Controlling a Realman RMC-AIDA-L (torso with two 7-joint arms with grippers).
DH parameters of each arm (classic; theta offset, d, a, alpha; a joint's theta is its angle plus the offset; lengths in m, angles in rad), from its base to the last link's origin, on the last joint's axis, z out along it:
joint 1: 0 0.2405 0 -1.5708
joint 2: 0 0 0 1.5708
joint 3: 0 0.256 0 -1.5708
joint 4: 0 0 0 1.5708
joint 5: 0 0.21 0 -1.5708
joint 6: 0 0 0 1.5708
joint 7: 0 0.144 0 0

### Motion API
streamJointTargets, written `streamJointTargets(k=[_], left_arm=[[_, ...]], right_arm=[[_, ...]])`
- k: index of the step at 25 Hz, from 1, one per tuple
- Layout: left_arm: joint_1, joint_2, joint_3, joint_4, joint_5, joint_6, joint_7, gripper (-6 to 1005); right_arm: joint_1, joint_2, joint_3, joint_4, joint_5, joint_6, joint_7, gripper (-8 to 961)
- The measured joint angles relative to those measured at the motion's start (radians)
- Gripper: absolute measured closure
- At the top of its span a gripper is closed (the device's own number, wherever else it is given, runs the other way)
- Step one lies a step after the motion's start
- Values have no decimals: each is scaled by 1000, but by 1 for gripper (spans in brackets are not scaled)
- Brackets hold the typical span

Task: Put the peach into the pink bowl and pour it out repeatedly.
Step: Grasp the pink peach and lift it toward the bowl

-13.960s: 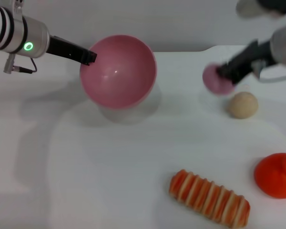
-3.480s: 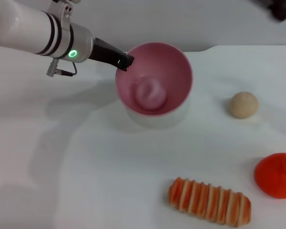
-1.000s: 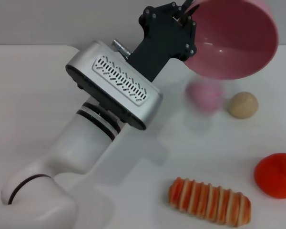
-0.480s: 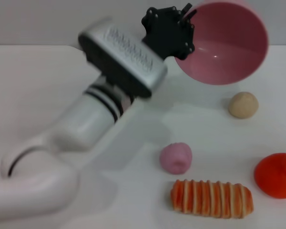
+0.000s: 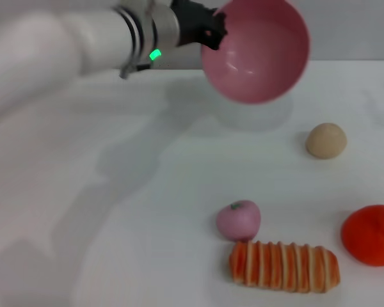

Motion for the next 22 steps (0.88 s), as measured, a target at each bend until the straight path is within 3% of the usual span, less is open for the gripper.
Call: streamJointTargets(k=[3, 4, 7, 11, 15, 19, 22], left_arm=[[-93, 6, -227, -86, 11, 188, 16, 942], [-93, 6, -227, -86, 11, 188, 16, 942], [-115, 18, -447, -111, 42, 306, 63, 941], [-90, 36, -490, -109, 48, 334, 65, 941], [-70, 40, -496, -112, 49, 341, 65, 940], [-59, 40, -496, -118, 48, 353, 67, 939], [-54, 38, -491, -123, 48, 356, 67, 939]], right_arm=[[-23, 2, -10, -149, -196, 27, 200, 508], [-34, 2, -17, -219, -281, 28, 285, 509], [-54, 2, -40, -448, -538, 4, 545, 513], [-30, 3, -80, -768, -931, -107, 940, 519], [71, -1, -131, -931, -1245, -267, 1271, 524], [211, -1, -203, -947, -1553, -380, 1539, 529], [282, 2, -270, -846, -1714, -377, 1620, 533]])
